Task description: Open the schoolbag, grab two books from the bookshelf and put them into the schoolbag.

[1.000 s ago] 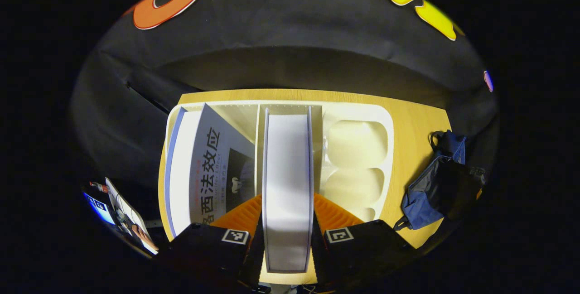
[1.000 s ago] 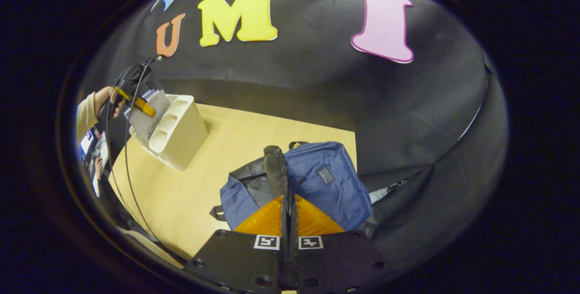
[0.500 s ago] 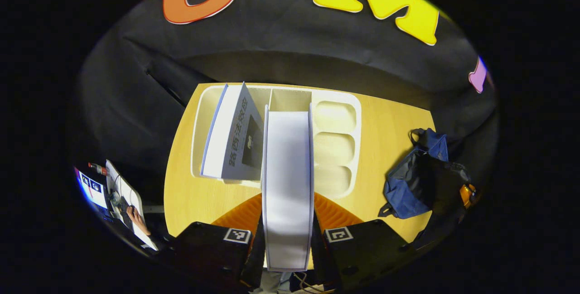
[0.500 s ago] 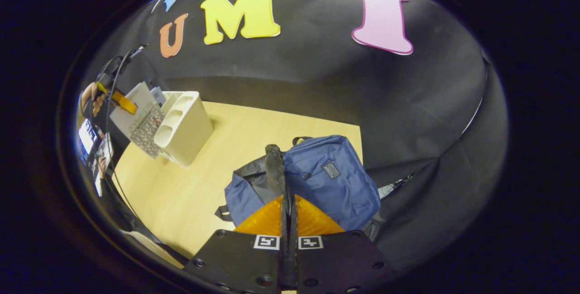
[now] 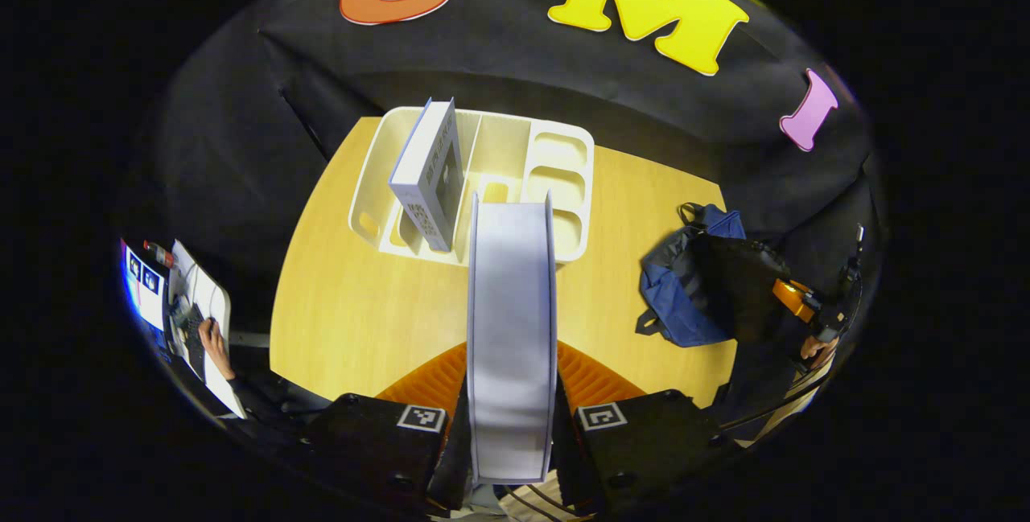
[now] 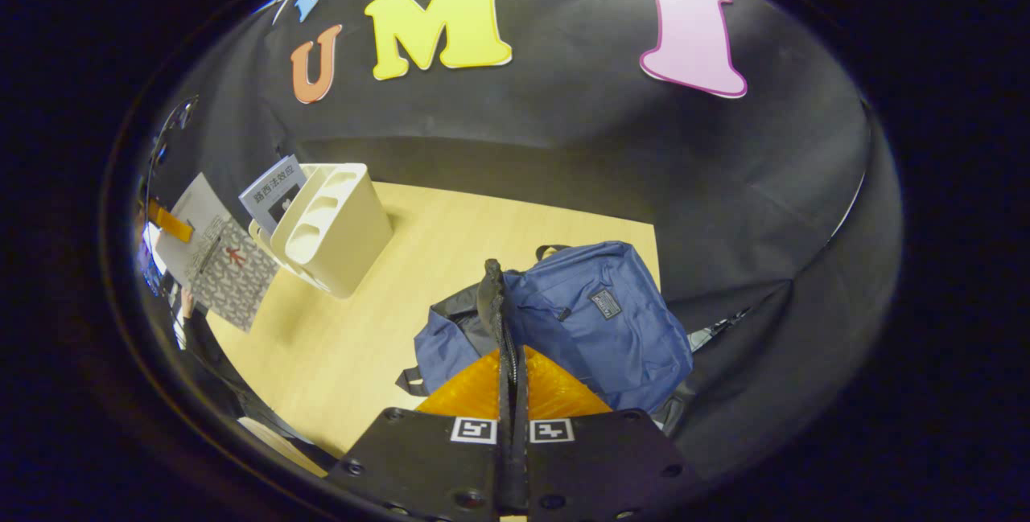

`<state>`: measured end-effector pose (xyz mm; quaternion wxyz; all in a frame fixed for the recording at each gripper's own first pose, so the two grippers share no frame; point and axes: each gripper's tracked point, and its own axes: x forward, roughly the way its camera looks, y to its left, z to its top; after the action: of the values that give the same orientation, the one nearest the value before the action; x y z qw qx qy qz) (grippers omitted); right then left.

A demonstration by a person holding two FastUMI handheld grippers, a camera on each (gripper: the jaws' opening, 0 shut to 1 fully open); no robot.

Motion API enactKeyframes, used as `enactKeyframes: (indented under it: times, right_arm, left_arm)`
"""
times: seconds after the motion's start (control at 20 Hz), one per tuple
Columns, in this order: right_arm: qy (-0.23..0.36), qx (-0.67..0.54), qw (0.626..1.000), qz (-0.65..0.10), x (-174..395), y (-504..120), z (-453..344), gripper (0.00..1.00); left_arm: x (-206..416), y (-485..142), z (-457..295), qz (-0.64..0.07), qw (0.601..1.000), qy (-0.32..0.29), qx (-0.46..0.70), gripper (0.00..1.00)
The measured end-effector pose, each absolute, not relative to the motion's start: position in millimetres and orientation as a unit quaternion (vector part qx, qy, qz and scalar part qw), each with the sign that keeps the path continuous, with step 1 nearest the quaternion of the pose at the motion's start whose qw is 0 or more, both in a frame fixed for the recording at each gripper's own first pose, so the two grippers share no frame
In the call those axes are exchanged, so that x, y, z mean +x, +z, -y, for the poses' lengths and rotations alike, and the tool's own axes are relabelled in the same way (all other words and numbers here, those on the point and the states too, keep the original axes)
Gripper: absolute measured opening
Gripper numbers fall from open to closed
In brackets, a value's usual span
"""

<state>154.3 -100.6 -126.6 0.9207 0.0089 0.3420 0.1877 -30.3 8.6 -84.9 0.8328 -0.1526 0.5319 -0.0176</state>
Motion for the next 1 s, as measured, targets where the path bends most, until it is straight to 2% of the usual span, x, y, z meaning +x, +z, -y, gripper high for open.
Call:
enactKeyframes:
  times: [0.3, 0.45, 0.6, 0.8, 1.0]
  right_arm:
    - [0.186, 0.001, 0.914, -0.361, 151, -129, 98, 0.02]
    - [0.181, 0.005, 0.911, -0.37, 153, -128, 97, 0.0]
    - [0.171, 0.004, 0.911, -0.376, 154, -126, 104, 0.0]
    - [0.163, 0.005, 0.911, -0.379, 161, -119, 105, 0.0]
    - [0.175, -0.011, 0.907, -0.383, 169, -114, 98, 0.0]
  left_arm:
    - [-47, -102, 60, -0.544, 0.802, -0.084, -0.233, 0.45]
    - [-41, -111, 102, -0.542, 0.785, -0.131, -0.271, 0.45]
    - [-24, -124, 141, -0.529, 0.78, -0.174, -0.287, 0.45]
    - [0, -148, 206, -0.504, 0.754, -0.215, -0.364, 0.45]
    - [26, -175, 256, -0.486, 0.741, -0.236, -0.399, 0.45]
